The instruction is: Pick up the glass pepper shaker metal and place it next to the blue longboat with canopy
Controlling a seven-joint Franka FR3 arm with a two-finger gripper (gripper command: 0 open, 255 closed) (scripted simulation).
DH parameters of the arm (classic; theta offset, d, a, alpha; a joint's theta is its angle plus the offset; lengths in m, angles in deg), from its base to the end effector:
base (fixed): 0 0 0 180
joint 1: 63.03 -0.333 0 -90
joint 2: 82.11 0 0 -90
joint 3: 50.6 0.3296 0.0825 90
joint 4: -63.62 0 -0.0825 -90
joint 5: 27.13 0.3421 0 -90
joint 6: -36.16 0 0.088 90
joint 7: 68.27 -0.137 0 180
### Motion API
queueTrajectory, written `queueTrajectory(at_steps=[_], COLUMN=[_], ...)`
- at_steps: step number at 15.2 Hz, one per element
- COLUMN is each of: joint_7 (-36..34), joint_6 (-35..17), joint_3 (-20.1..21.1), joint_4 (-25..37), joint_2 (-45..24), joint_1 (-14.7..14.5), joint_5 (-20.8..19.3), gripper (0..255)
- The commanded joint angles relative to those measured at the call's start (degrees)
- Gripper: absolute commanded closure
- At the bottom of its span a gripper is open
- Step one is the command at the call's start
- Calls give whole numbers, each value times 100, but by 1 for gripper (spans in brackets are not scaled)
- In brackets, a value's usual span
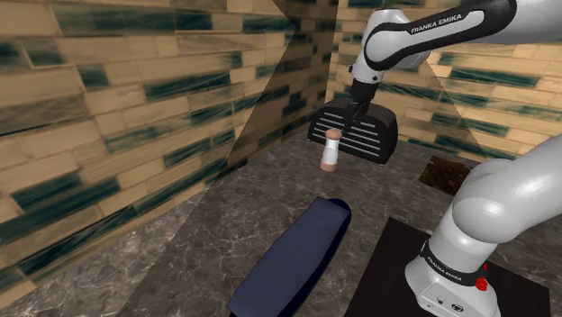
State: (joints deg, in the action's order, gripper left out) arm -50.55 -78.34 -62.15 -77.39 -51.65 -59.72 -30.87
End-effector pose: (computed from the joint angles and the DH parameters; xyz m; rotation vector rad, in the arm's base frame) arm 0.3377 -0.1013 0.4812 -3.1123 -0.1547 -0.1092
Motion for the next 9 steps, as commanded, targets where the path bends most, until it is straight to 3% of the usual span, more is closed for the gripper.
queueTrajectory(at_steps=[1, 9], joint_7=[204, 1134], joint_6=[-346, -1527], joint_3=[-168, -802], joint_4=[94, 806], joint_2=[-323, -1865], joint_1=[18, -41], joint_5=[-6, 412], gripper=[0, 0])
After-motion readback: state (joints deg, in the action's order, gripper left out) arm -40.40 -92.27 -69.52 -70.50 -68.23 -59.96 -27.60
